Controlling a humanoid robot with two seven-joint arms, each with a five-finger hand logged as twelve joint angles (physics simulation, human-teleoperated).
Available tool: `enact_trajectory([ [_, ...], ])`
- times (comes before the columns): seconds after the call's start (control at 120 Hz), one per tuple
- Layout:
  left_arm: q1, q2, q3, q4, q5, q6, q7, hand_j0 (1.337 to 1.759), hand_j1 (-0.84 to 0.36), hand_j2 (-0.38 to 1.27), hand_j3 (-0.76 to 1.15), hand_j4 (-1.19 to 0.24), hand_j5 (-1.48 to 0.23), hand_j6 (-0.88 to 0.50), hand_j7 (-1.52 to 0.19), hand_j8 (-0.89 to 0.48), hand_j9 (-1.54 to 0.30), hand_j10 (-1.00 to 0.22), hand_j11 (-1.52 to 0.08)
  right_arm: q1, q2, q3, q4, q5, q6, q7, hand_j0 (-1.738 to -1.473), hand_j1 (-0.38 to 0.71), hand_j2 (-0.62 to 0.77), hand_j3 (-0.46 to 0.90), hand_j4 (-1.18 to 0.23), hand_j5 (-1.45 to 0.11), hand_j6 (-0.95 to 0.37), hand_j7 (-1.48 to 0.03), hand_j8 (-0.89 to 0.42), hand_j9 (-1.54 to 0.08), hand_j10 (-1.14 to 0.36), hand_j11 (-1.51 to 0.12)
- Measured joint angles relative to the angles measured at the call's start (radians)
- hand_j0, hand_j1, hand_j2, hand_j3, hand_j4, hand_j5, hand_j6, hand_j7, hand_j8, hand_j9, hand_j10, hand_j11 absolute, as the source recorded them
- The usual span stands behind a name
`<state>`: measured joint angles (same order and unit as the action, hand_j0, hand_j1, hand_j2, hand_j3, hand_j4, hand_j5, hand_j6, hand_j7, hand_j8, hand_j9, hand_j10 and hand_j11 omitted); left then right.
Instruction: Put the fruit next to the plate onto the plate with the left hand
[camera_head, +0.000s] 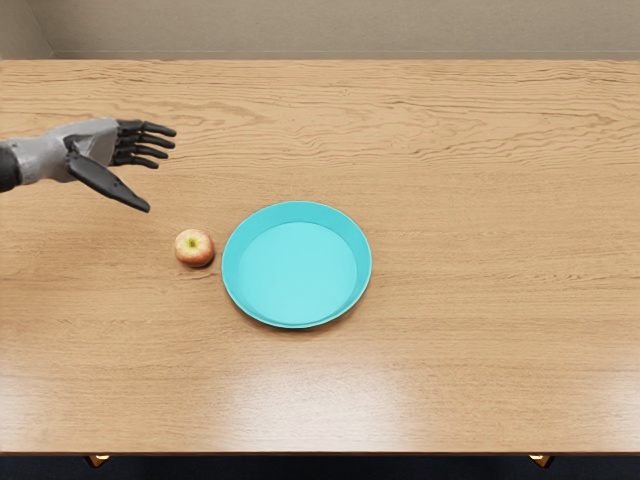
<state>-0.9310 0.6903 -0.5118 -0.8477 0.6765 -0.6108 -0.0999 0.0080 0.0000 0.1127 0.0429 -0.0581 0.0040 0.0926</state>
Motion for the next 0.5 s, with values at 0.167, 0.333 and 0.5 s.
enact_trajectory([
  [0.167, -0.001, 0.000, 0.002, -0.002, 0.008, 0.000, 0.000, 1.658, 0.06, 0.05, 0.00, -0.25, -0.32, -0.25, -0.32, -0.25, -0.32, -0.25, -0.32, -0.017, 0.000, -0.003, -0.003, -0.001, -0.001, 0.000, -1.658, -0.30, -0.01, 0.00, -0.04, -0.05, -0.04, -0.05, -0.04, -0.05, -0.04, -0.05],
  [0.333, -0.012, 0.045, 0.016, -0.075, 0.010, 0.000, 0.011, 1.658, 0.06, 0.05, 0.00, -0.25, -0.32, -0.25, -0.32, -0.25, -0.32, -0.25, -0.32, -0.035, 0.000, -0.005, -0.006, -0.002, -0.001, -0.001, -1.658, -0.30, -0.01, 0.00, -0.04, -0.05, -0.04, -0.05, -0.04, -0.05, -0.04, -0.05],
  [0.5, -0.186, 0.118, 0.191, -0.171, 0.009, 0.000, 0.067, 1.658, 0.06, 0.05, 0.00, -0.25, -0.32, -0.25, -0.32, -0.25, -0.32, -0.25, -0.32, -0.039, 0.000, -0.005, -0.006, -0.002, -0.001, -0.001, -1.658, -0.30, -0.01, 0.00, -0.04, -0.05, -0.04, -0.05, -0.04, -0.05, -0.04, -0.05],
])
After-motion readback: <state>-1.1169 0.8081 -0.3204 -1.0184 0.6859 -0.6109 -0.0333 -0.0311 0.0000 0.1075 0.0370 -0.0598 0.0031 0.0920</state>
